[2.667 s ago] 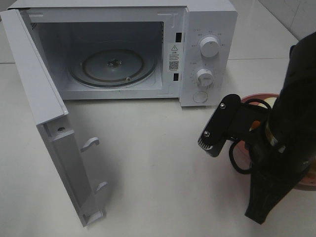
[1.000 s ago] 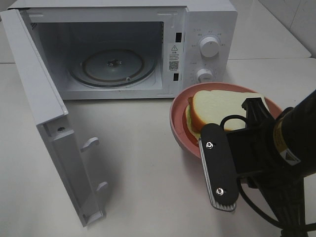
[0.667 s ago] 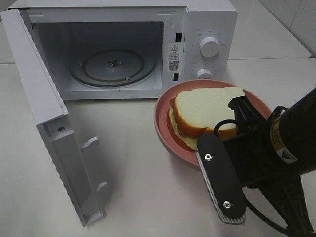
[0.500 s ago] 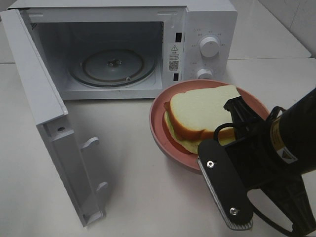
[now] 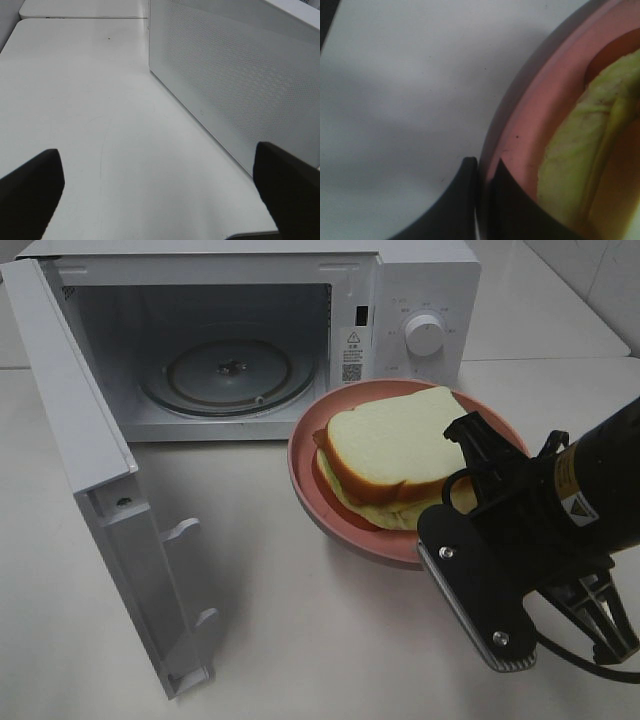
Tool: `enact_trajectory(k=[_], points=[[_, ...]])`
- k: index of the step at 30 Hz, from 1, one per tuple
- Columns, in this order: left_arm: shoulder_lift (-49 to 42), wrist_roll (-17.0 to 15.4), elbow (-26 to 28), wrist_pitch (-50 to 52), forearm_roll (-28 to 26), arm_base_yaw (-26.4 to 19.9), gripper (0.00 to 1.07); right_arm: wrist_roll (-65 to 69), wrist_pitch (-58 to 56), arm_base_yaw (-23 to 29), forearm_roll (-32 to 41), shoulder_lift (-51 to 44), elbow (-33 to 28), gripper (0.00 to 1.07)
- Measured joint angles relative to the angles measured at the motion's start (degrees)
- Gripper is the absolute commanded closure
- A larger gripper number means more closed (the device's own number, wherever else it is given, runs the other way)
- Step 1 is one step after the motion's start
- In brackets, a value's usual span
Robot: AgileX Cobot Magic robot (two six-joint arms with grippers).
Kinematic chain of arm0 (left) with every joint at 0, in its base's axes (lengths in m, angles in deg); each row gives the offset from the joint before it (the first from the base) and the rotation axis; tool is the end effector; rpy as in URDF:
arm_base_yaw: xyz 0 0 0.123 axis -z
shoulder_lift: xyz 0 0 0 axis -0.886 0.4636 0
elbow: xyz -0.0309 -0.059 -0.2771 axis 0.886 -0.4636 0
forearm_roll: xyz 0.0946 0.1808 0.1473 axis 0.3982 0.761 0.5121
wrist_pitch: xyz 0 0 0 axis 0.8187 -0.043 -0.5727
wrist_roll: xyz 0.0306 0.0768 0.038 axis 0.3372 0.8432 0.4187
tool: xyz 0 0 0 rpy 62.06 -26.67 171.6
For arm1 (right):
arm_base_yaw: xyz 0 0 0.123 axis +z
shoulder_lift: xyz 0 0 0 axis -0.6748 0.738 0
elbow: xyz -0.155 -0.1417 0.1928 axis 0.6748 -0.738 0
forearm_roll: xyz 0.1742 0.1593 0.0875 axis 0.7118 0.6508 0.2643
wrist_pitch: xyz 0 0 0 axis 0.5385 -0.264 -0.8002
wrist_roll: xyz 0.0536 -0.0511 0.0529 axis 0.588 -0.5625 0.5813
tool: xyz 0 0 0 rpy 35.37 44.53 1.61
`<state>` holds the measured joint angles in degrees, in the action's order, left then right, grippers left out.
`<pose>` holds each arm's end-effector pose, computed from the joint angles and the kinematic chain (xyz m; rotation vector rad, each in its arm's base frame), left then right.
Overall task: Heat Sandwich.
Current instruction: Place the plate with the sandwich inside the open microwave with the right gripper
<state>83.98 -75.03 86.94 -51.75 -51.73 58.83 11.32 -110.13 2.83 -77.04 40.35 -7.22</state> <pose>-0.0044 -0.0138 0.2789 0.0405 2.0128 -0.1060 0.1740 0.1510 0.2114 -2.3296 1.3652 -0.4274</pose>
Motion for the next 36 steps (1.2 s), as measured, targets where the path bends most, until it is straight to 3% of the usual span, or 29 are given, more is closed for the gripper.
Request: enact_trajectory(k=[36], points=[[0.00,0.00,0.00,0.00,0.00,0.00,0.10,-7.96,12.38,-1.72,0.92,3.90,0.11,1.07]])
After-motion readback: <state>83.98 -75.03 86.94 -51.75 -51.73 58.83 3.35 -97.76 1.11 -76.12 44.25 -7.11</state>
